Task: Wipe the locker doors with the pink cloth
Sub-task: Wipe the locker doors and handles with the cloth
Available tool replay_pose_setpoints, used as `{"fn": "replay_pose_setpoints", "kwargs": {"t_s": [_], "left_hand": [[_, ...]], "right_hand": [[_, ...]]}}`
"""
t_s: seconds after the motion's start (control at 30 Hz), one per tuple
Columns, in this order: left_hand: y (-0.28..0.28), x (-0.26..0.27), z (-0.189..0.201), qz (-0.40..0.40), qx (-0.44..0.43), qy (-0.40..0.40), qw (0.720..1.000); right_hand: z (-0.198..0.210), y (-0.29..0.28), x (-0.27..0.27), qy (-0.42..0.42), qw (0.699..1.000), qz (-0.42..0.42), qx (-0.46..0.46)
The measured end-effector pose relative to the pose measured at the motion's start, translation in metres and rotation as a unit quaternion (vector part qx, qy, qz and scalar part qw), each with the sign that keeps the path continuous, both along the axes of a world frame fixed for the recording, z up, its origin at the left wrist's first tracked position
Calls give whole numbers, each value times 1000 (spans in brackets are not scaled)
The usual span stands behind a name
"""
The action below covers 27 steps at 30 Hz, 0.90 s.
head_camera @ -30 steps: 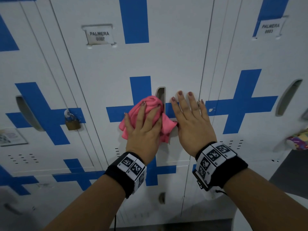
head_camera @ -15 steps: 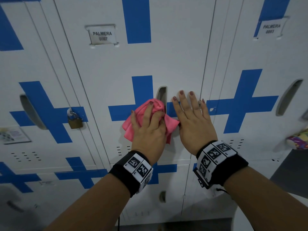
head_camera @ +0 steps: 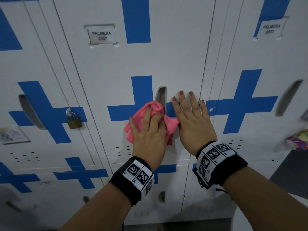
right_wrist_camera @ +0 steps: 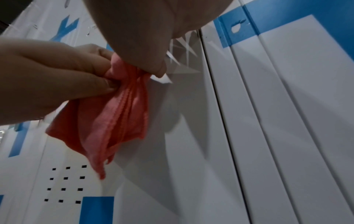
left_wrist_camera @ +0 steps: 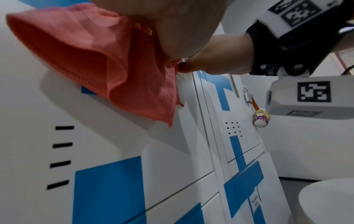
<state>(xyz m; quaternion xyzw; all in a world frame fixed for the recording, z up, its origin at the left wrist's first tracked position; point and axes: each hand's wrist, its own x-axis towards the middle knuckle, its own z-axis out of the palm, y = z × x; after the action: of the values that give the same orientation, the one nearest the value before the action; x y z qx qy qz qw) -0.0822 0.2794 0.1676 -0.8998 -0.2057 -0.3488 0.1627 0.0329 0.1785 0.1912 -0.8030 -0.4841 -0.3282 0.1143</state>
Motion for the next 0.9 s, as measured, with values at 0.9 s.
{"fn": "replay_pose_setpoints", "kwargs": {"t_s": [0.9], "left_hand": [[7,-2,-7,-29,-26,12,999]], "right_hand": [[2,-3,0,12,1000,9,-7]]}}
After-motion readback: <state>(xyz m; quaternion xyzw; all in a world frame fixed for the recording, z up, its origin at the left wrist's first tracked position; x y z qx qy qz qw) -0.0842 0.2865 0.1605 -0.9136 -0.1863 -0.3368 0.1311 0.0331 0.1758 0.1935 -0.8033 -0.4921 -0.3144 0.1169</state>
